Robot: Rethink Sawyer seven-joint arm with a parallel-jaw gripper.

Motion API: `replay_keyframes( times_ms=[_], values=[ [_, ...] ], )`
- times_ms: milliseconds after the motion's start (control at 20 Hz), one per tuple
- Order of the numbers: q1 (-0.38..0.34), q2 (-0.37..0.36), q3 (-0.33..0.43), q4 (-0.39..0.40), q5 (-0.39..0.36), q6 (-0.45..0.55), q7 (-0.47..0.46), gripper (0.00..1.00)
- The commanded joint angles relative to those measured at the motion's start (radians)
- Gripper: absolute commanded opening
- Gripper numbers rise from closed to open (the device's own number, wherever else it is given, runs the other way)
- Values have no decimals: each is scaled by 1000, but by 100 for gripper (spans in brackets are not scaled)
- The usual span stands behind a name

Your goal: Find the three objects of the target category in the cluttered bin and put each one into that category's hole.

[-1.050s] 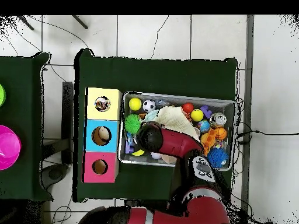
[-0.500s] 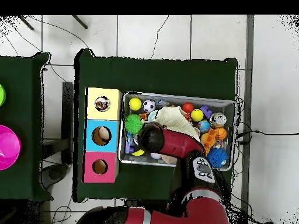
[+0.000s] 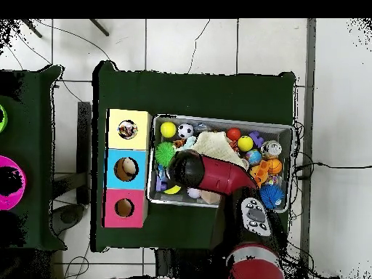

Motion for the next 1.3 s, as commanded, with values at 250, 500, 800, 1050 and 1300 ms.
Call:
replay_keyframes(
  times_ms=[250,500,800,1050,1300],
  values=[
    [64,-249,45,82,134,358,230,0],
    [102,-300,13,115,158,424,246,0],
    [141,-322,-20,116,166,486,252,0],
    [168,-332,-39,99,181,518,270,0],
    [182,-313,-47,72,194,526,282,0]
  ],
)
